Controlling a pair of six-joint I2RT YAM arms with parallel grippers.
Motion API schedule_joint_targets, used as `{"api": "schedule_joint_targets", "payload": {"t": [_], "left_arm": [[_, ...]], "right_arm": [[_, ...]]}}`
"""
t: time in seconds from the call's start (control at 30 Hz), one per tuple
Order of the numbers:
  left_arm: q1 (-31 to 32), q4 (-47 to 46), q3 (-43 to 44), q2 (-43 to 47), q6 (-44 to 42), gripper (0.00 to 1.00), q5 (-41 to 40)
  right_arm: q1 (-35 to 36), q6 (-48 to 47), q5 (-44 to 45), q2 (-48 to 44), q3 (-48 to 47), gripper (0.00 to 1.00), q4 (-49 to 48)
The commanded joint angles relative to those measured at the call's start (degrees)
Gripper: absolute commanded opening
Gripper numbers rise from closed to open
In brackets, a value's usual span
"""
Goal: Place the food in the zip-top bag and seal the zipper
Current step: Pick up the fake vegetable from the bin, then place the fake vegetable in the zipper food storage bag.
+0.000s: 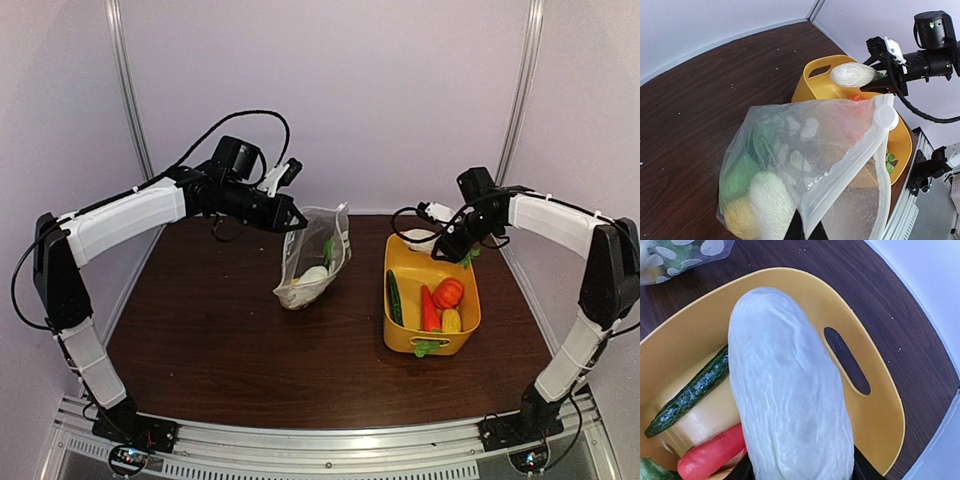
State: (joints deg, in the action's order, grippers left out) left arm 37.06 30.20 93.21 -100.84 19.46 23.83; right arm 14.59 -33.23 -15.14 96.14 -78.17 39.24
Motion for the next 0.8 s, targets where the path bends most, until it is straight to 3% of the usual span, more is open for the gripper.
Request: {"api": "schedule_joint_targets", "payload": {"t": [0.0,0.23,0.53,0.77], "left_arm": [[-0.4,-1.9,-0.3,-0.6,0.0,0.00,1.0],[-0.4,-2.3,-0.3,-1.5,-0.1,0.00,2.4],[-0.4,-2.5,-0.1,-1.7,-0.8,0.00,4.0],[-0.4,-2.7,-0.1,-1.5,-1.0,0.00,5.7]], "right_arm": [[-0.2,-0.7,-1.2,-4.4,1.2,0.43,4.9],[4.8,-2.8,-5.7,-12.6,-3.2,0.46,7.1],[22.1,-9.1,2.5,-10.8,-15.0,0.48,8.3],[33.2,-18.1,16.8,-5.7,-21.7,0.49,8.5]]}}
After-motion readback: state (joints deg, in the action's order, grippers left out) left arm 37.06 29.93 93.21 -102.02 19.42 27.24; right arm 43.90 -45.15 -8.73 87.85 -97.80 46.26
